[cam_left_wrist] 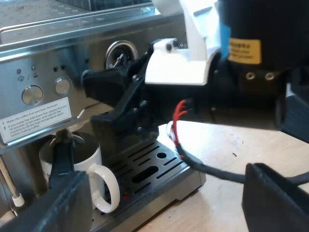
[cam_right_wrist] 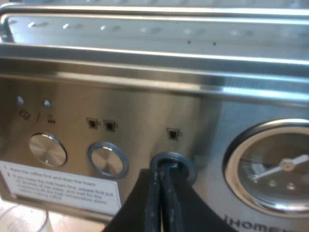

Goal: Place mug into machine

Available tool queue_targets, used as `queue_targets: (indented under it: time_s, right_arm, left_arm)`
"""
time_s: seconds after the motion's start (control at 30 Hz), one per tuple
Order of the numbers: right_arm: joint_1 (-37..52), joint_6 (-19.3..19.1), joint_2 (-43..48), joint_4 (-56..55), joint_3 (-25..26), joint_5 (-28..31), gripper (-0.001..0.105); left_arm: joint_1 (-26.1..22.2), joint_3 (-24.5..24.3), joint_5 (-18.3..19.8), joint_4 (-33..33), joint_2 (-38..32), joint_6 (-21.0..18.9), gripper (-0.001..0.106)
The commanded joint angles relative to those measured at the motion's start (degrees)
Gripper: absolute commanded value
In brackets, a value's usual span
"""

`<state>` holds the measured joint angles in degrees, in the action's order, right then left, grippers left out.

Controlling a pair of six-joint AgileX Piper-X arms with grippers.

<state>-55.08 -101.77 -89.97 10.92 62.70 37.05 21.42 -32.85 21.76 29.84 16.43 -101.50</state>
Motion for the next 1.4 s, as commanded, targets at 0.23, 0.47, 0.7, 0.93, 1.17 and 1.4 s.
queue_targets:
  time_s: [0.23, 0.47, 0.7, 0.93, 1.17, 1.4]
  right_arm:
    - [-3.5, -0.9, 6.7, -10.9, 0.6, 0.4, 0.000]
    - [-4.6, 0.7, 11.0, -20.0, 0.6, 0.2, 0.000]
    - [-4.2, -0.3, 14.8, -22.5, 0.6, 0.5, 0.002]
    - [-3.8, -3.7, 18.2, -22.4, 0.6, 0.4, 0.051]
    - [1.0, -3.9, 23.6, -23.9, 0.6, 0.4, 0.051]
    - [10.5, -2.5, 31.2, -33.6, 0.6, -0.9, 0.051]
  left_arm:
    - [0.0, -0.5, 1.2, -1.1, -0.3, 0.2, 0.066]
    - [0.0, -4.3, 1.2, -0.6, -0.3, 0.2, 0.066]
    - [0.0, -7.2, 1.0, 1.6, -0.5, 0.2, 0.066]
    - [0.0, -10.2, 0.7, 3.4, 1.6, -0.3, 0.066]
    - [-0.3, -15.9, 0.7, 4.2, 10.1, -1.5, 0.066]
    - [-5.0, -22.6, 0.7, 4.2, 17.4, -1.5, 0.066]
